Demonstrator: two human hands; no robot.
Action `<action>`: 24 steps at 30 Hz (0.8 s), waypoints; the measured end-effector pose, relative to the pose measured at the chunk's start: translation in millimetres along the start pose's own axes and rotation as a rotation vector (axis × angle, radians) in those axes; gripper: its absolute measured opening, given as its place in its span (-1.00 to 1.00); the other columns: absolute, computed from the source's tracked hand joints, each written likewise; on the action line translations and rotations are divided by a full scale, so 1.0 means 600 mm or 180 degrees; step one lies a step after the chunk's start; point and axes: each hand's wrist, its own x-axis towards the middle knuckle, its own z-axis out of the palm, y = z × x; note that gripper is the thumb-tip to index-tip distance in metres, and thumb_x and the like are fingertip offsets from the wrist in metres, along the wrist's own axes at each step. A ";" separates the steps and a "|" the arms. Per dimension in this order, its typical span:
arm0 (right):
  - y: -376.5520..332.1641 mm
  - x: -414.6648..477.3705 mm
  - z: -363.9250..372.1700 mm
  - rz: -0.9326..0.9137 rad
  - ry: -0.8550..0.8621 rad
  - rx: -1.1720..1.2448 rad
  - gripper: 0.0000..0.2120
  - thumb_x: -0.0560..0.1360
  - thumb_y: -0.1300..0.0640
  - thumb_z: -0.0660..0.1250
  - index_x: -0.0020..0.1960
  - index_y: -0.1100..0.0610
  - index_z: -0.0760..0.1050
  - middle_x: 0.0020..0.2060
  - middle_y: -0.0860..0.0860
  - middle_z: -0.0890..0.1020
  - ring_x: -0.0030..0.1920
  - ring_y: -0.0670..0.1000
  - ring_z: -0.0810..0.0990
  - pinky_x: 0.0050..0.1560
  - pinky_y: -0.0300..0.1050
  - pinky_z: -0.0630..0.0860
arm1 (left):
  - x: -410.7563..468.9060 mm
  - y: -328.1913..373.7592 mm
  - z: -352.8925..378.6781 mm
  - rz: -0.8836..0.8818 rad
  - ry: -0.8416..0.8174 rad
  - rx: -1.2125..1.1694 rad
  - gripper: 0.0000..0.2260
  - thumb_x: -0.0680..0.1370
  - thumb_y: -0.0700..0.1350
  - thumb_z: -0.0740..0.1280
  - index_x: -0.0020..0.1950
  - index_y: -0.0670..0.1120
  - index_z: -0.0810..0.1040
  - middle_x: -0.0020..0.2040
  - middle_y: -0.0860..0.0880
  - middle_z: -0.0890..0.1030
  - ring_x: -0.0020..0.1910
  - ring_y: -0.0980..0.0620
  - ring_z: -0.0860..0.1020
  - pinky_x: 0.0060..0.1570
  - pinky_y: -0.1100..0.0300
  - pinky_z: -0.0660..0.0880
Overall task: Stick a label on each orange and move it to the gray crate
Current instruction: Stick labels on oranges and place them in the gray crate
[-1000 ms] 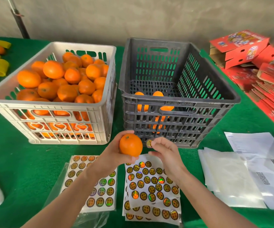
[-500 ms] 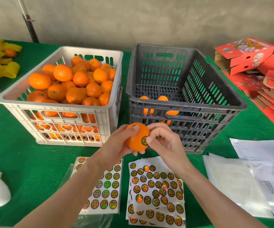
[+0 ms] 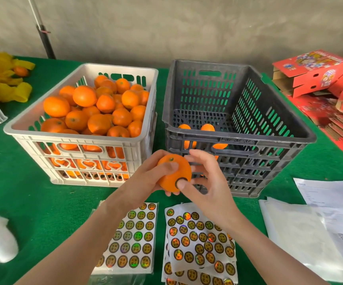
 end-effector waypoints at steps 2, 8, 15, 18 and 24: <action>-0.018 0.005 0.007 -0.0329 -0.0109 -0.0361 -0.34 0.36 -0.13 0.44 0.37 -0.15 0.22 0.25 -0.22 0.39 0.25 -0.21 0.42 0.14 -0.34 0.43 | 0.004 0.018 0.005 0.0143 -0.0028 0.0087 -0.64 0.35 0.15 0.40 0.04 0.00 0.50 -0.10 0.01 0.61 -0.11 -0.07 0.63 -0.20 0.11 0.56; -0.071 0.079 -0.017 -0.0856 0.0640 -0.0493 -0.31 0.29 0.15 0.55 0.31 0.02 0.28 0.21 -0.10 0.39 0.20 -0.13 0.45 0.13 -0.18 0.49 | 0.051 0.106 0.016 0.1174 0.0719 0.1030 -0.60 0.55 0.22 0.00 -0.07 0.15 0.61 -0.15 0.05 0.66 -0.10 0.13 0.64 -0.26 0.31 0.57; -0.056 0.309 -0.150 0.0215 0.0488 -0.1855 -0.32 0.26 0.15 0.55 0.29 0.10 0.32 0.15 0.06 0.41 0.10 0.04 0.43 -0.04 -0.17 0.36 | 0.250 0.147 0.004 0.1413 0.1035 0.3657 -0.78 0.59 -0.18 0.26 0.23 -0.17 0.51 0.12 -0.14 0.58 0.10 -0.09 0.53 0.08 0.13 0.44; 0.001 0.370 -0.191 0.1202 -0.1107 -0.3290 -0.37 0.29 0.22 0.51 0.30 0.19 0.34 0.09 0.12 0.50 0.06 0.12 0.51 -0.04 -0.01 0.50 | 0.283 0.121 0.005 0.0904 0.0666 0.4629 -0.72 0.59 -0.14 0.28 0.30 -0.16 0.46 0.23 -0.18 0.50 0.19 -0.16 0.48 0.18 -0.05 0.44; 0.125 0.381 -0.199 0.2247 -0.3225 -0.4817 -0.37 0.52 0.16 0.33 0.51 0.11 0.14 0.46 0.09 0.24 0.41 0.15 0.30 0.16 -0.05 0.38 | 0.295 0.110 -0.009 0.0767 0.0495 0.4323 -0.67 0.58 -0.12 0.31 0.33 -0.12 0.42 0.28 -0.14 0.46 0.23 -0.12 0.47 0.22 -0.03 0.44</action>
